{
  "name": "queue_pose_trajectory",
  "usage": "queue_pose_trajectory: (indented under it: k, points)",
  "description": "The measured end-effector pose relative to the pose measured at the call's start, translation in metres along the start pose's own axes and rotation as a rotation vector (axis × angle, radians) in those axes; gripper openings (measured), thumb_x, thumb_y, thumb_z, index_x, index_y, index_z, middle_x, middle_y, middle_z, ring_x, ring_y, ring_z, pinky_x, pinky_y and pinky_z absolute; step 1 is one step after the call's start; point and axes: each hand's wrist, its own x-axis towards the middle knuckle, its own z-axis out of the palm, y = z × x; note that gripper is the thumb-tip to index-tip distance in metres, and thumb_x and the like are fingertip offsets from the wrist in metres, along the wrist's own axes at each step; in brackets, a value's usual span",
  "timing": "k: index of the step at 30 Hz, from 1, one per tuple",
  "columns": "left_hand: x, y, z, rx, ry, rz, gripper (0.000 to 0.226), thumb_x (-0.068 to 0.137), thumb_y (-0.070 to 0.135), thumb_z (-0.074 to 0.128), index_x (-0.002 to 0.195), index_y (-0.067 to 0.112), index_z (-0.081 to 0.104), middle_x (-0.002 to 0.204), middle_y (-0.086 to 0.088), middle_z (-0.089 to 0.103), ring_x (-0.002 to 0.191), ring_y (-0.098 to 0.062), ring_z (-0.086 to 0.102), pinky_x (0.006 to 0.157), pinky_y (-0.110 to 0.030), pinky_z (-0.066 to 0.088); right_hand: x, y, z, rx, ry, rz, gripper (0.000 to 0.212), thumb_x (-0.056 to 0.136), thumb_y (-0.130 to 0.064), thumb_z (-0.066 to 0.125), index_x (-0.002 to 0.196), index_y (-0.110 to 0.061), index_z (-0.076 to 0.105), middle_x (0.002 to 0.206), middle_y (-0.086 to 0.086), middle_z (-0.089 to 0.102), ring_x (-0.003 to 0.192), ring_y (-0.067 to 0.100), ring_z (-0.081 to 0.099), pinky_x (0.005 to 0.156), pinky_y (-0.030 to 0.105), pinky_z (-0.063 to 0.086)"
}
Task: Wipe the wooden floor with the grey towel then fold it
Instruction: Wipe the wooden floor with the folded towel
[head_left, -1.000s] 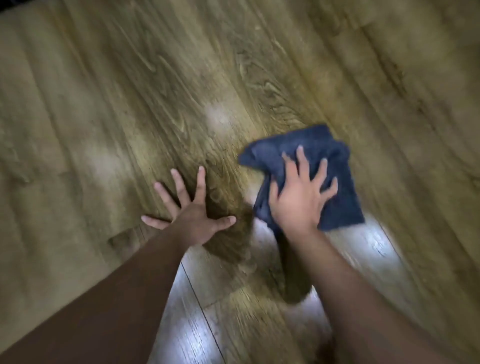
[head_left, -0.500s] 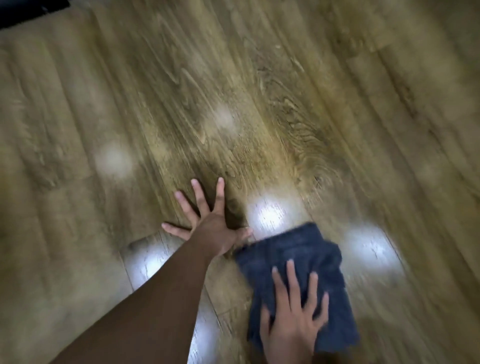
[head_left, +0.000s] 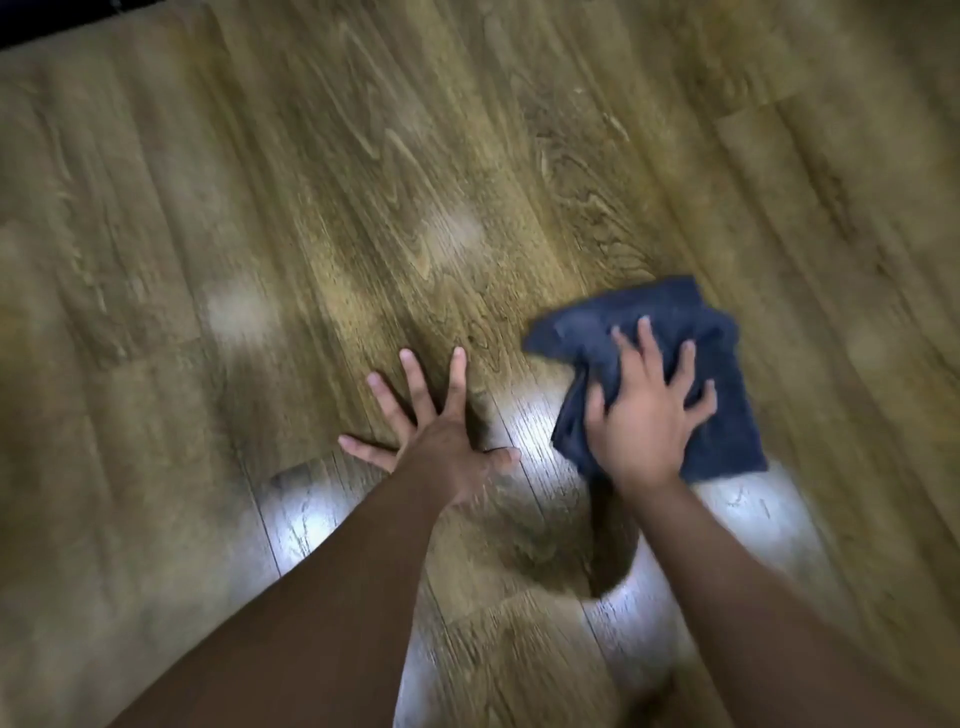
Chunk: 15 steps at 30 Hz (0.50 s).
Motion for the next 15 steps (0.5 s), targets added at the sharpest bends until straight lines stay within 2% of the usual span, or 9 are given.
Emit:
queue_pose_trajectory:
  k: [3,6,9,12,15]
  points:
    - [-0.001,-0.001,0.001,0.016,-0.004,0.001,0.132,0.064,0.080,0.070,0.124,0.063,-0.046,0.126,0.011,-0.070,0.116,-0.030,-0.066,0.086,-0.083,-0.024,0.059,-0.009,-0.004,0.021,0.004,0.054,0.059,0.094,-0.046,0.044,0.150,-0.032,0.038,0.165,-0.006,0.025,0.151,0.042,0.012,0.114,0.069,0.010]
    - [-0.002,0.000,-0.001,0.014,-0.004,0.009,0.131,0.065,0.081,0.069,0.126,0.063,-0.045,0.126,0.010,-0.070,0.118,-0.031,-0.064,0.085,-0.083,-0.024,0.055,-0.008,-0.004,0.005,0.002,0.014,0.058,0.096,-0.043,0.046,0.152,-0.030,0.035,0.166,-0.005,0.023,0.152,0.041,0.009,0.116,0.069,0.008]
    - [-0.003,-0.001,-0.001,-0.003,0.003,0.012,0.131,0.066,0.079,0.070,0.127,0.063,-0.045,0.126,0.011,-0.070,0.117,-0.031,-0.065,0.085,-0.082,-0.025,-0.004,-0.002,-0.002,0.001,0.014,-0.054,0.057,0.096,-0.039,0.052,0.151,-0.030,0.038,0.165,-0.006,0.025,0.153,0.036,0.010,0.118,0.065,0.007]
    - [-0.003,0.000,-0.001,0.006,-0.005,-0.005,0.131,0.068,0.077,0.070,0.127,0.061,-0.046,0.125,0.009,-0.071,0.118,-0.033,-0.064,0.087,-0.084,-0.022,-0.088,0.005,0.007,-0.007,-0.014,-0.037,0.060,0.093,-0.034,0.059,0.151,-0.030,0.040,0.165,-0.007,0.026,0.154,0.033,0.009,0.119,0.063,0.007]
    - [0.000,-0.001,0.000,0.010,0.003,-0.007,0.132,0.075,0.063,0.074,0.126,0.060,-0.048,0.123,0.008,-0.072,0.114,-0.034,-0.065,0.085,-0.087,-0.021,-0.150,0.005,0.016,-0.031,-0.043,-0.005,0.062,0.088,-0.042,0.047,0.148,-0.031,0.042,0.164,-0.008,0.028,0.153,0.033,0.014,0.118,0.062,0.009]
